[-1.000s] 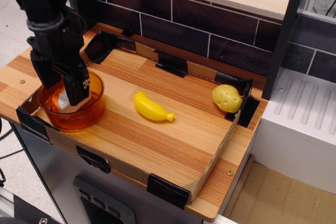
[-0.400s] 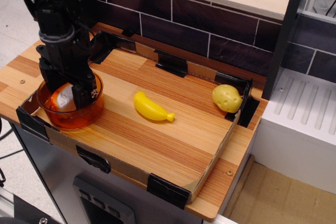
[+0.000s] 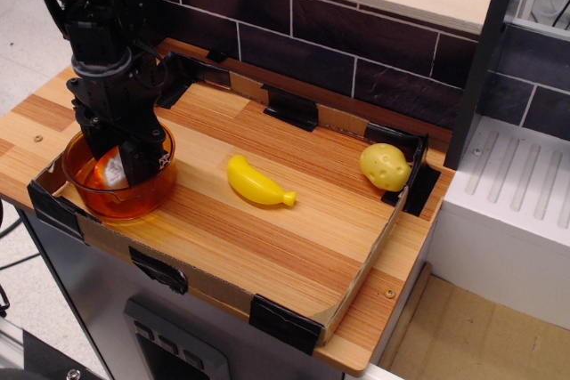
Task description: Take sushi out of pot
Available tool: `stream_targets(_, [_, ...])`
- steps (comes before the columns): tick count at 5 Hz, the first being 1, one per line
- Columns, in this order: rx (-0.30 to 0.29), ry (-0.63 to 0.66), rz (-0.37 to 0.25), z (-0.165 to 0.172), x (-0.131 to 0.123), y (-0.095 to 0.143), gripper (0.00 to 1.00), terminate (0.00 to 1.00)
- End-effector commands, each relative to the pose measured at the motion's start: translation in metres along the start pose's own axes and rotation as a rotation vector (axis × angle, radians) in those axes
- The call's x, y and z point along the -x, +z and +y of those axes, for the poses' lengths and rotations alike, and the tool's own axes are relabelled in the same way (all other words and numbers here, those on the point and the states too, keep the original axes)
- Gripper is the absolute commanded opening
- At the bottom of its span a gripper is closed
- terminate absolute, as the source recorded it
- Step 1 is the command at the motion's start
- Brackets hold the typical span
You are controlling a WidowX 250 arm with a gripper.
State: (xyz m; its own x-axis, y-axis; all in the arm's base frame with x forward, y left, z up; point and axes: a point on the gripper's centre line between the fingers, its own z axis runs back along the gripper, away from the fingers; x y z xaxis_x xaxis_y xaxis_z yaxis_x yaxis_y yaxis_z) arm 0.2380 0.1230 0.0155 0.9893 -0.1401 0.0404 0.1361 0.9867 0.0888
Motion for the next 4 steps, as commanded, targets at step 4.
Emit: stream_targets(4, [0.037, -0.255, -0.074, -0.021, -0.056, 0.101, 0.0, 0.0])
